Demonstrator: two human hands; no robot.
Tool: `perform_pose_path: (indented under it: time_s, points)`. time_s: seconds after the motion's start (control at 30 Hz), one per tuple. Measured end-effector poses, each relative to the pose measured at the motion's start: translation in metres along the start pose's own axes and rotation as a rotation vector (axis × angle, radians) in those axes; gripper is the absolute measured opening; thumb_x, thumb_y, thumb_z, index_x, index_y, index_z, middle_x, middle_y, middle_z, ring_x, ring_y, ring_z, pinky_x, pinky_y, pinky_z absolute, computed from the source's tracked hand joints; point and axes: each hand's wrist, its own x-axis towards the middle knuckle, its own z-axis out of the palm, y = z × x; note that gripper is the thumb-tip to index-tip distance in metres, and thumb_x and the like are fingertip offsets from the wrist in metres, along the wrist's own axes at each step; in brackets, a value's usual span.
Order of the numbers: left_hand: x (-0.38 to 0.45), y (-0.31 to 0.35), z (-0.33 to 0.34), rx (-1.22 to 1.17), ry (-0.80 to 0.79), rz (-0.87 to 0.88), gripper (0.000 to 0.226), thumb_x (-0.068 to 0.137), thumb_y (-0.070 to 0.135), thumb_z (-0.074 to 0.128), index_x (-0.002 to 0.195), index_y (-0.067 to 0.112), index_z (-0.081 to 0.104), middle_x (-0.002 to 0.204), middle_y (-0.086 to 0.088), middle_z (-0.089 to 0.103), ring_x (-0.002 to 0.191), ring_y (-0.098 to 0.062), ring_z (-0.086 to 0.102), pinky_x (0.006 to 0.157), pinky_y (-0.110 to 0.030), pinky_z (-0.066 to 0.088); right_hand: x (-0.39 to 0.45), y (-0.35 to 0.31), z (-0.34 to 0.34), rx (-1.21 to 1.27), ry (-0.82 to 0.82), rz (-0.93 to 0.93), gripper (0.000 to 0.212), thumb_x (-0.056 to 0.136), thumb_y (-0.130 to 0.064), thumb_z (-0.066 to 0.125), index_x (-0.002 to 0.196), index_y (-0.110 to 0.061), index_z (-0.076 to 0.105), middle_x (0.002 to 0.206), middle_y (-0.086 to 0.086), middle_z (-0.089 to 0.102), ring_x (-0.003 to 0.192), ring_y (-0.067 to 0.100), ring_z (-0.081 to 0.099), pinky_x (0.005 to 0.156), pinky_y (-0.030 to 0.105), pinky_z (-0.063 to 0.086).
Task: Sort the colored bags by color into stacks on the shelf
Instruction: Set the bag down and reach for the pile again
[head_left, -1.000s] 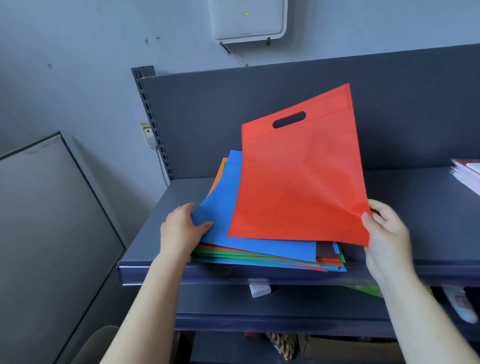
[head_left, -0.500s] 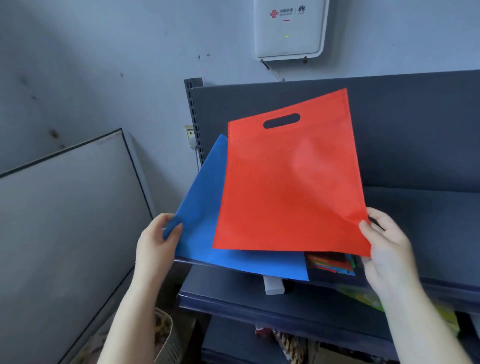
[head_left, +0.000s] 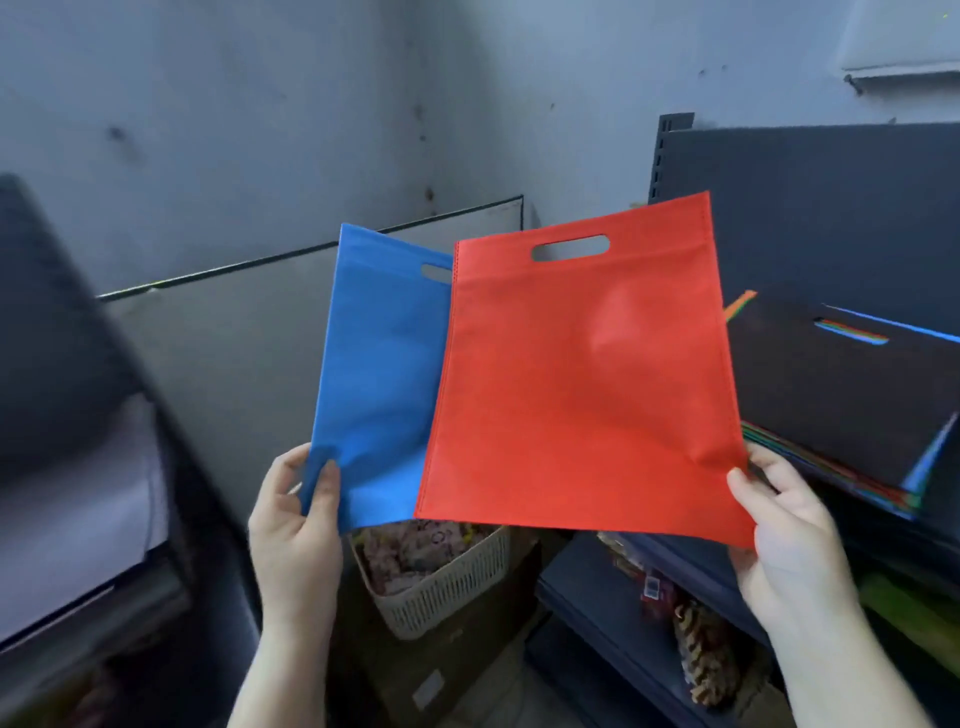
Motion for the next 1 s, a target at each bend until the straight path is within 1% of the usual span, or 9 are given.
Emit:
perform_pose_path:
  time_s: [0.13, 0.23, 0.33, 0.43, 0.5, 0.6, 0.73, 0.9, 1.0]
  points:
    - [-0.010, 0.017, -0.081, 0.017, 0.163, 0.069, 0.032, 0.094, 0.017, 0.055, 0.089, 0.048, 0.063, 0.083, 0.021, 0.070, 0.076, 0.005, 0.064, 0.068, -0.010, 0.050, -0.024, 0.027, 0.050, 0.029, -0.137, 0.100, 0.029, 0.097, -0.003, 0.043, 0.090, -0.022, 0.064, 0.078, -0.002, 0.074, 0.063, 0.007, 0.068, 0.053, 0.024, 0.056]
    - [-0.018, 0.033, -0.141, 0.051, 0.293, 0.119, 0.020, 0.089, 0.029, 0.054, 0.091, 0.047, 0.062, 0.085, 0.021, 0.071, 0.078, 0.002, 0.067, 0.067, -0.011, 0.051, -0.047, 0.044, 0.096, 0.054, -0.250, 0.148, 0.030, 0.097, 0.001, 0.040, 0.091, -0.020, 0.061, 0.074, -0.007, 0.074, 0.061, 0.003, 0.068, 0.053, 0.017, 0.054]
    - [-0.029, 0.043, -0.200, 0.085, 0.422, 0.137, 0.015, 0.091, 0.028, 0.053, 0.094, 0.041, 0.061, 0.084, 0.015, 0.072, 0.077, 0.002, 0.067, 0.067, -0.009, 0.051, -0.077, 0.059, 0.143, 0.074, -0.373, 0.203, 0.029, 0.096, 0.001, 0.041, 0.091, -0.020, 0.060, 0.075, -0.006, 0.073, 0.063, 0.004, 0.068, 0.055, 0.017, 0.055]
    - [-0.039, 0.051, -0.259, 0.151, 0.536, 0.129, 0.013, 0.090, 0.030, 0.053, 0.092, 0.041, 0.060, 0.060, 0.008, 0.063, 0.056, 0.005, 0.059, 0.056, -0.007, 0.046, -0.111, 0.073, 0.187, 0.074, -0.467, 0.247, 0.029, 0.096, 0.002, 0.042, 0.094, -0.019, 0.062, 0.077, -0.005, 0.074, 0.067, 0.004, 0.069, 0.060, 0.018, 0.056]
    - [-0.045, 0.057, -0.297, 0.197, 0.599, 0.127, 0.019, 0.093, 0.025, 0.054, 0.088, 0.043, 0.059, 0.054, 0.009, 0.057, 0.049, 0.006, 0.053, 0.051, -0.006, 0.042, -0.139, 0.081, 0.215, 0.073, -0.516, 0.264, 0.028, 0.095, 0.002, 0.043, 0.093, -0.019, 0.062, 0.077, -0.005, 0.074, 0.067, 0.004, 0.069, 0.062, 0.019, 0.057]
    - [-0.051, 0.067, -0.357, 0.239, 0.672, 0.140, 0.024, 0.094, 0.015, 0.054, 0.091, 0.039, 0.057, 0.068, 0.011, 0.061, 0.060, 0.010, 0.057, 0.061, -0.002, 0.042, -0.186, 0.094, 0.256, 0.100, -0.595, 0.310, 0.028, 0.095, 0.000, 0.044, 0.092, -0.020, 0.062, 0.078, -0.004, 0.074, 0.067, 0.006, 0.069, 0.062, 0.022, 0.058]
    - [-0.061, 0.079, -0.439, 0.287, 0.731, 0.156, 0.024, 0.094, 0.013, 0.054, 0.095, 0.037, 0.056, 0.083, 0.031, 0.067, 0.080, 0.013, 0.062, 0.072, -0.003, 0.045, -0.258, 0.110, 0.308, 0.185, -0.720, 0.396, 0.029, 0.096, 0.000, 0.042, 0.093, -0.020, 0.062, 0.079, -0.003, 0.074, 0.066, 0.006, 0.069, 0.061, 0.020, 0.057]
    - [-0.078, 0.085, -0.536, 0.336, 0.812, 0.177, 0.024, 0.093, 0.016, 0.055, 0.094, 0.039, 0.059, 0.090, 0.028, 0.068, 0.087, 0.009, 0.061, 0.080, -0.008, 0.045, -0.346, 0.129, 0.362, 0.220, -0.829, 0.443, 0.028, 0.097, -0.001, 0.041, 0.094, -0.020, 0.061, 0.079, -0.002, 0.074, 0.064, 0.007, 0.069, 0.054, 0.017, 0.055]
    - [-0.090, 0.090, -0.584, 0.314, 0.859, 0.186, 0.025, 0.093, 0.017, 0.054, 0.092, 0.042, 0.062, 0.087, 0.024, 0.070, 0.082, 0.009, 0.063, 0.074, -0.006, 0.047, -0.390, 0.144, 0.389, 0.217, -0.877, 0.481, 0.029, 0.097, -0.002, 0.041, 0.095, -0.021, 0.062, 0.083, 0.000, 0.075, 0.067, 0.008, 0.070, 0.055, 0.018, 0.055]
